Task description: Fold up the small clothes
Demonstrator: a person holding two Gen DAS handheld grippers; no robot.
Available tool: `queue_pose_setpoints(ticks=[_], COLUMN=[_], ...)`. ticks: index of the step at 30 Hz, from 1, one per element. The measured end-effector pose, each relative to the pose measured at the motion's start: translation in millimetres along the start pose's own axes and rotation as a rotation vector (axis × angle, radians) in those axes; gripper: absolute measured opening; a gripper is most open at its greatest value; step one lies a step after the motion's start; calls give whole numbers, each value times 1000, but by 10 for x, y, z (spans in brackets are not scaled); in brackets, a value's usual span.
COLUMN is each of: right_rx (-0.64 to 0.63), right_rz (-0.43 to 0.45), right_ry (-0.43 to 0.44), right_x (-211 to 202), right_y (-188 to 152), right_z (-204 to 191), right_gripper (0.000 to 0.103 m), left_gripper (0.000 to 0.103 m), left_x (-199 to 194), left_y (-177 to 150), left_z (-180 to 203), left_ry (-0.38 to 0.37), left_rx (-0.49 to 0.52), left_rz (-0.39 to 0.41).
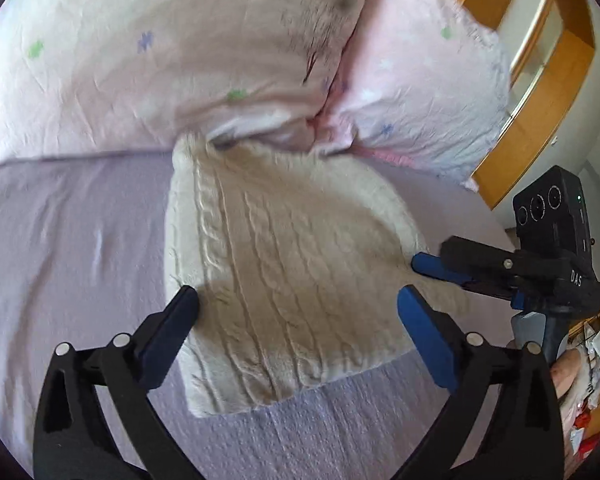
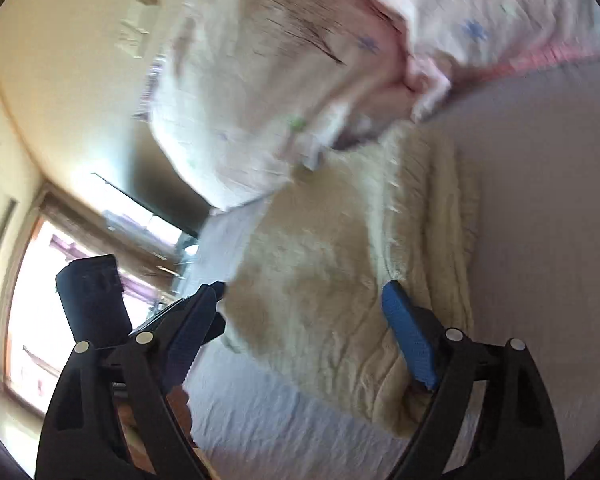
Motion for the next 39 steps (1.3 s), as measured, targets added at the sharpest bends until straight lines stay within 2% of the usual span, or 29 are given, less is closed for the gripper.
queue_pose_setpoints(ticks=[2, 4, 5, 7, 9, 11, 13, 15, 19, 25, 28, 39], right_rx=[61, 117, 99, 7, -77, -93, -97, -128, -144, -169, -181, -204], right_rz=[57, 47, 58, 127, 183, 194, 152, 115, 49, 16, 10, 20], right_ry=[70, 68, 42, -60, -147, -309, -519, -621, -687, -792, -794, -795], right_x=[2, -117, -203, -419, -583, -629, -516, -292, 37, 153, 156, 166], right_y=[23, -20, -71, -201, -419, -641, -860, -983, -1091, -1244, -1288, -1350], right_z=[186, 182, 119, -61, -197, -152, -96, -64, -29, -41, -66, -97], right_gripper=[74, 74, 84, 102, 102, 102, 102, 102, 102, 102, 102, 102], left_gripper=[101, 100, 101, 101, 101, 101, 101, 101, 101, 101, 101, 101], left_x=[197, 51, -61, -298, -467, -501, -525, -511, -387, -250, -194, -187], left_y=[6, -49, -100, -236, -438, -622, -813, -983, -1087, -1134, -1151, -1150], left_z=[-24, 62, 92, 120, 57, -26, -95, -123, -201, -378, -327, -326], left_ry=[144, 153, 144, 150, 189, 246, 277, 289, 296, 314, 359, 341], left_rx=[13, 42, 61, 90, 104, 86, 79, 79, 55, -13, 25, 55], left_rz=[-18, 23, 46, 92, 106, 76, 57, 48, 18, -23, -49, -51])
Point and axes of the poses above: each gripper's, at about its wrist camera, not at the fingertips, and x roughly the way its jaws point, z to its right, y to its top, the point moved 4 cm from there along x, roughly the way its jaws point, and after that the axes turned 9 degrees about -z, right-handed, at the moved point
